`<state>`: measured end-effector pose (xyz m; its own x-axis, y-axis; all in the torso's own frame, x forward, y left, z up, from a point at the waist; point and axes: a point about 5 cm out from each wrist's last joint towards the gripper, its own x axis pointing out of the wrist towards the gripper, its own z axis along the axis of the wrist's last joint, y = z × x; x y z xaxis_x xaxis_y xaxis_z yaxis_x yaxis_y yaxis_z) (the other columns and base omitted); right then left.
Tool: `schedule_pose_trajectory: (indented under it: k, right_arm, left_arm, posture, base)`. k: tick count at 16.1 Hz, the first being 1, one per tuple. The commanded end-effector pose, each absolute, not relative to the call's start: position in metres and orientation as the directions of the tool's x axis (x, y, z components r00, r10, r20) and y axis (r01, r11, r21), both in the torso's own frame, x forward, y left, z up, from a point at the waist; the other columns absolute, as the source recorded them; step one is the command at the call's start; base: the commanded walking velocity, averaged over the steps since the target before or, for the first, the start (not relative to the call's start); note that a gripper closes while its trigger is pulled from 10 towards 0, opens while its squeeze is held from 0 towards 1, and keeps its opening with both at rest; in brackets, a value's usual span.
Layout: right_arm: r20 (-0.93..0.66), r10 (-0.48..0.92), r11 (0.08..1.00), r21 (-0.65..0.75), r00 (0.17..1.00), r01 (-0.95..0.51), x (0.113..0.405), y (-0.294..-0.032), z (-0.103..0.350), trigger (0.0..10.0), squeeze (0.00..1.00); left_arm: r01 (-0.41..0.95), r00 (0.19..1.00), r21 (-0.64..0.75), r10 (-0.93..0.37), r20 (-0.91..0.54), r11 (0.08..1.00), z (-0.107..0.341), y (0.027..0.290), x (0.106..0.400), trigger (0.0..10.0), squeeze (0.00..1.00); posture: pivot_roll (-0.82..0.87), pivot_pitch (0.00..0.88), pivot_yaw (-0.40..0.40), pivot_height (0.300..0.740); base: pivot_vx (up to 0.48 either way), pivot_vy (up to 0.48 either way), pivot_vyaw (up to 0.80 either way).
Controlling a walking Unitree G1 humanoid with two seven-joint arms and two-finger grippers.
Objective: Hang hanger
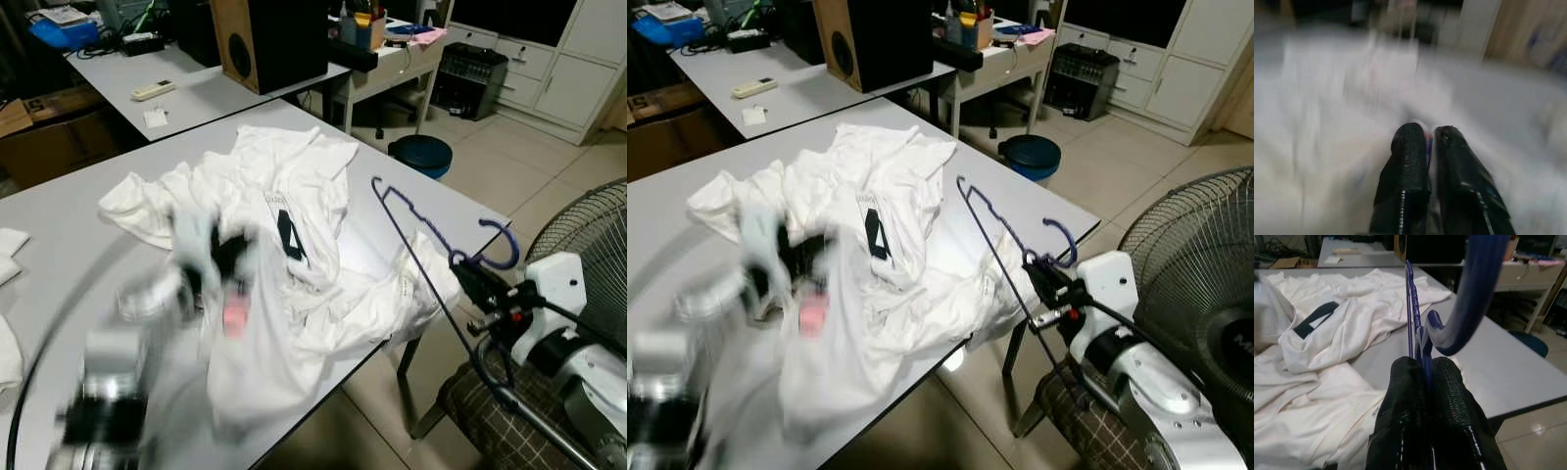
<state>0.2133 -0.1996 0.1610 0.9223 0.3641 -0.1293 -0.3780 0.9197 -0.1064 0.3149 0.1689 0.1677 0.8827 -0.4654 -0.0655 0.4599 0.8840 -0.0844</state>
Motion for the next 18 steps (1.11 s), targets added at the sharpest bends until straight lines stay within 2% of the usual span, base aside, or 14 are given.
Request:
schedule_pose_trajectory:
  k: [1, 2, 3, 5, 7, 8, 9, 10, 11, 12, 13, 14, 17, 18]
  right_arm:
    - [-0.107, 0.351, 0.925, -0.115, 0.93, -0.362, 0.215, -0.202, 0.164, 10.0, 0.0]
    - [-0.101, 0.351, 0.925, -0.115, 0.931, -0.361, 0.215, -0.203, 0.165, 10.0, 0.0]
    - [-0.072, 0.343, 0.932, -0.099, 0.937, -0.349, 0.213, -0.204, 0.169, 10.0, 0.0]
    - [-0.06, 0.34, 0.935, -0.089, 0.938, -0.344, 0.212, -0.204, 0.17, 10.0, 0.0]
    - [-0.067, 0.348, 0.931, -0.088, 0.935, -0.353, 0.209, -0.201, 0.168, 10.0, 0.0]
    - [-0.076, 0.354, 0.929, -0.089, 0.932, -0.36, 0.207, -0.2, 0.166, 10.0, 0.0]
    - [-0.094, 0.354, 0.927, -0.095, 0.93, -0.363, 0.206, -0.199, 0.162, 10.0, 0.0]
    - [-0.1, 0.354, 0.927, -0.097, 0.93, -0.363, 0.206, -0.199, 0.161, 10.0, 0.0]
    - [-0.117, 0.356, 0.926, -0.088, 0.927, -0.367, 0.206, -0.197, 0.158, 10.0, 0.0]
    - [-0.136, 0.36, 0.924, -0.084, 0.923, -0.372, 0.206, -0.195, 0.155, 10.0, 0.0]
    - [-0.15, 0.349, 0.928, -0.085, 0.925, -0.363, 0.206, -0.195, 0.152, 10.0, 0.0]
    - [-0.153, 0.335, 0.933, -0.083, 0.93, -0.35, 0.206, -0.196, 0.15, 10.0, 0.0]
    - [-0.179, 0.318, 0.937, -0.09, 0.931, -0.337, 0.206, -0.2, 0.147, 10.0, 0.0]
    - [-0.187, 0.315, 0.937, -0.095, 0.93, -0.336, 0.205, -0.203, 0.146, 10.0, 0.0]
  left_arm:
    - [0.5, 0.863, -0.095, -0.486, 0.139, 0.861, 0.212, 0.169, 0.326, 0.0, 0.0]
    - [0.516, 0.845, -0.095, -0.489, 0.217, 0.851, 0.23, 0.169, 0.329, 0.0, 0.0]
    - [0.583, 0.763, -0.14, -0.48, 0.432, 0.8, 0.283, 0.176, 0.331, 0.0, 0.0]
    - [0.631, 0.72, -0.14, -0.509, 0.471, 0.763, 0.293, 0.179, 0.328, 0.0, 0.0]
    - [0.629, 0.747, -0.045, -0.586, 0.313, 0.776, 0.269, 0.178, 0.329, 0.0, 0.0]
    - [0.599, 0.796, 0.057, -0.601, 0.074, 0.799, 0.234, 0.18, 0.331, 0.0, 0.0]
    - [0.544, 0.839, 0.105, -0.536, -0.1, 0.832, 0.201, 0.185, 0.329, 9.7, 0.0]
    - [0.518, 0.853, 0.077, -0.509, -0.113, 0.852, 0.195, 0.186, 0.328, 10.0, 0.0]
    - [0.481, 0.868, -0.012, -0.478, -0.135, 0.877, 0.182, 0.184, 0.327, 10.0, 0.0]
    - [0.489, 0.86, -0.06, -0.493, -0.134, 0.87, 0.177, 0.177, 0.326, 10.0, 0.0]
    - [0.562, 0.813, -0.085, -0.568, -0.124, 0.823, 0.172, 0.16, 0.322, 10.0, 1.0]
    - [0.617, 0.773, -0.081, -0.622, -0.126, 0.783, 0.168, 0.148, 0.319, 10.0, 1.0]
    - [0.687, 0.713, 0.002, -0.674, -0.195, 0.726, 0.152, 0.128, 0.32, 10.0, 1.0]
    - [0.722, 0.681, 0.079, -0.685, -0.259, 0.688, 0.144, 0.125, 0.321, 10.0, 1.0]
  posture:
    - [-0.07, 0.0, 0.063, 0.74]
    - [-0.07, 0.0, 0.064, 0.74]
    - [-0.07, 0.0, 0.072, 0.74]
    - [-0.08, 0.0, 0.079, 0.74]
    - [-0.08, 0.0, 0.084, 0.74]
    - [-0.08, 0.0, 0.086, 0.74]
    - [-0.08, 0.0, 0.088, 0.74]
    - [-0.08, 0.0, 0.088, 0.74]
    - [-0.08, 0.0, 0.088, 0.74]
    - [-0.07, 0.0, 0.084, 0.74]
    - [-0.08, 0.0, 0.085, 0.74]
    - [-0.08, 0.0, 0.084, 0.74]
    - [-0.08, 0.0, 0.076, 0.74]
    - [-0.09, 0.0, 0.077, 0.74]
  base:
    - [0.0, 0.0, 0.0]
    - [0.0, 0.0, 0.0]
    - [0.0, 0.0, 0.0]
    - [0.0, 0.0, 0.0]
    - [0.0, 0.0, 0.0]
    - [0.0, 0.0, 0.0]
    - [0.0, 0.0, 0.0]
    - [0.0, 0.0, 0.0]
    - [0.0, 0.0, 0.0]
    - [0.0, 0.0, 0.0]
    - [0.0, 0.0, 0.0]
    - [0.0, 0.0, 0.0]
    - [0.0, 0.0, 0.0]
    - [0.0, 0.0, 0.0]
